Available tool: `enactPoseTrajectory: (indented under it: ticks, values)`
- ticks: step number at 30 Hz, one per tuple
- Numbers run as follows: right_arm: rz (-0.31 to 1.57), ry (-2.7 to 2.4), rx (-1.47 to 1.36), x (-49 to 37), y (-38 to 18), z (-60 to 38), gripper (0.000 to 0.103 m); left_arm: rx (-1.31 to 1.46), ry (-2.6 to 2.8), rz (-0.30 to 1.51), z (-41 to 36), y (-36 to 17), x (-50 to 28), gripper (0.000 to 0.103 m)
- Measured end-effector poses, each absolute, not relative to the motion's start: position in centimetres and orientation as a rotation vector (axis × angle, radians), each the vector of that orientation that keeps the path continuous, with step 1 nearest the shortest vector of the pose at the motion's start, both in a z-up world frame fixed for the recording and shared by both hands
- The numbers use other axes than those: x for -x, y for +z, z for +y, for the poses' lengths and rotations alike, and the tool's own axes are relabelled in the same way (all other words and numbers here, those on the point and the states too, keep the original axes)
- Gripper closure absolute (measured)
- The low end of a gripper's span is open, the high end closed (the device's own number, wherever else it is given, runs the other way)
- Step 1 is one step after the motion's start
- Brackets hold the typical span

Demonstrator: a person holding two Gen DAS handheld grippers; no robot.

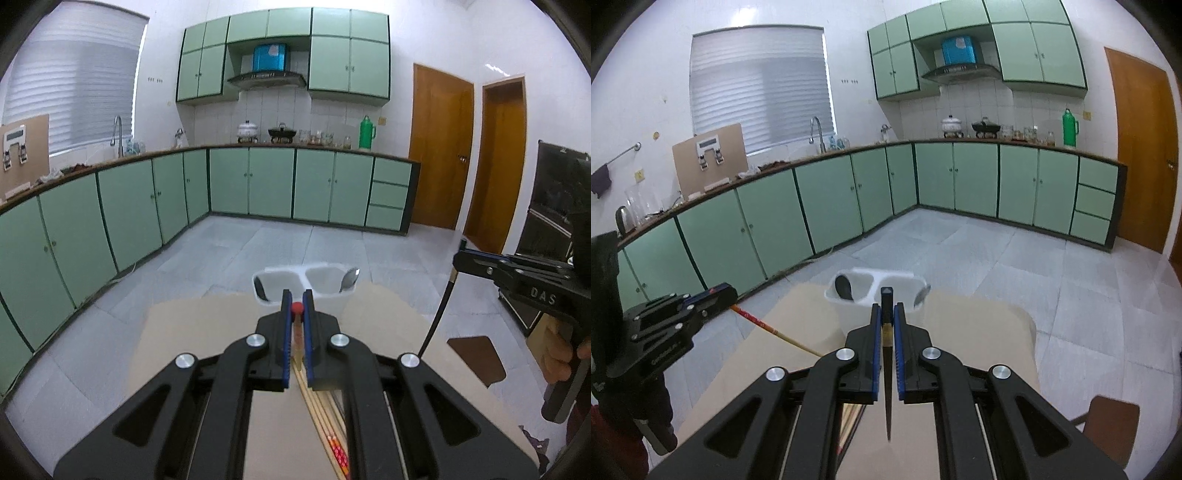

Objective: Organize utensils
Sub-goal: 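Lift both chopsticks and carry them over the white holder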

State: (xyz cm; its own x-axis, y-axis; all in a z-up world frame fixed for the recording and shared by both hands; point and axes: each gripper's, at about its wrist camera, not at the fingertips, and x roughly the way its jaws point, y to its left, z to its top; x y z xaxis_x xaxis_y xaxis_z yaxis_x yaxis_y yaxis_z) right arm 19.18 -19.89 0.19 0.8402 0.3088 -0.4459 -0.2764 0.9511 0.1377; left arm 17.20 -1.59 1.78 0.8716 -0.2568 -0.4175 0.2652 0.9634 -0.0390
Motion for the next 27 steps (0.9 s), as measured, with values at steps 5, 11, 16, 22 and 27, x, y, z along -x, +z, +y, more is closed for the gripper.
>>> enactPoseTrajectory:
  ticks: [5,11,16,22,27]
  values:
    - [0.416,0.335,-0.063,-20.0,3.5,-19.7,0.096,-0.027,-0.274,0.364,-1.7,4.6,-17.1,0.099]
    - [0.330,0.329,-0.076,-22.5,7.2,-19.8,0.096,-0.036,-0.276,0.272,-2.9,8.2,-18.7,0.099]
    - [0.262,0.299,-0.096,-25.5,9.3,-19.9,0.096,-0.057,-0.270,0.258,-4.1,9.1,-21.0,0.099]
    - [0.229,0.254,-0.086,-29.1,8.6,-19.0,0.096,-0.063,-0.264,0.303,-4.9,7.9,-24.0,0.099]
    - [0.264,0.240,-0.083,-32.1,6.3,-18.1,0.096,-0.046,-0.260,0.347,-5.1,6.2,-26.5,0.099]
